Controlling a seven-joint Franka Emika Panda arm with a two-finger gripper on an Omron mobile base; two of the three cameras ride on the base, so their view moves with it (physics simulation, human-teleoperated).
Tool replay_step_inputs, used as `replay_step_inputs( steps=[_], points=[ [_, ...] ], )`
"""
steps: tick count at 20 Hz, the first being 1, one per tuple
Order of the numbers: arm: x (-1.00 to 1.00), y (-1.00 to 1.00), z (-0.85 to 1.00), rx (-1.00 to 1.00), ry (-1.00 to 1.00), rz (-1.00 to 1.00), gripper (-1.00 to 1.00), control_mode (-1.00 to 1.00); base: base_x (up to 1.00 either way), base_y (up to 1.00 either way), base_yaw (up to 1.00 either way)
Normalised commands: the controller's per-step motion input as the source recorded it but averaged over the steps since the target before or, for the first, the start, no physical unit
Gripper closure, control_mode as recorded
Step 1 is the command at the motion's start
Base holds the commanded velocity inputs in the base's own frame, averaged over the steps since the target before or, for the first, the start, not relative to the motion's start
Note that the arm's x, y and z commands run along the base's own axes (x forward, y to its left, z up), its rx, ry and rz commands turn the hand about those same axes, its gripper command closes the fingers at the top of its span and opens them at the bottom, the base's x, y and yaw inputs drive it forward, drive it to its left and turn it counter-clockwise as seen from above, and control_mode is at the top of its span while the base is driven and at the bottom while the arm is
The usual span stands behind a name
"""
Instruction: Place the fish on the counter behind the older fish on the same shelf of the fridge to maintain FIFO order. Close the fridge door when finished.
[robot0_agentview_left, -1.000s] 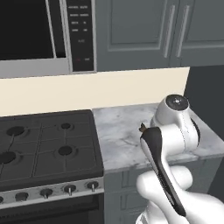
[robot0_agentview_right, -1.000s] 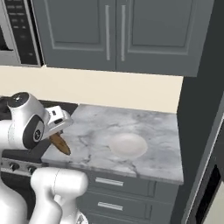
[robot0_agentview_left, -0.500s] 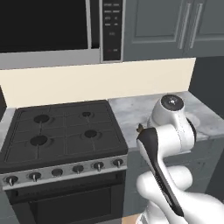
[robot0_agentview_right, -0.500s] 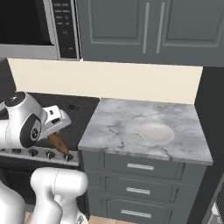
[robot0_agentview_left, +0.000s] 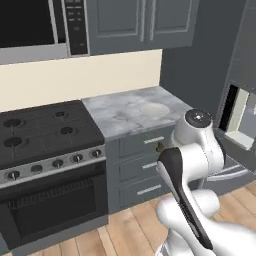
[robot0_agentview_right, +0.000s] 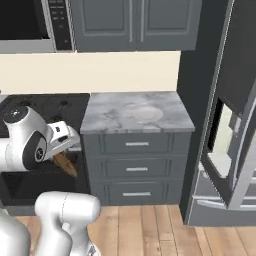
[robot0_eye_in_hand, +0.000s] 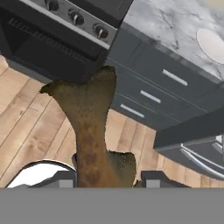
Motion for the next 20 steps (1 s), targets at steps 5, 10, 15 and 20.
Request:
replay_step_inputs(
  steps=[5,10,15,20],
  points=[
    [0.0,0.0,0.0,0.0,0.0,0.0,1.0,1.0,-0.5,-0.03,-0.58],
    [0.0,0.0,0.0,0.0,0.0,0.0,1.0,1.0,0.0,-0.37,-0.76],
    [0.0,0.0,0.0,0.0,0.0,0.0,1.0,1.0,0.14,-0.42,-0.78],
    [0.0,0.0,0.0,0.0,0.0,0.0,1.0,1.0,0.15,-0.54,-0.77]
  ],
)
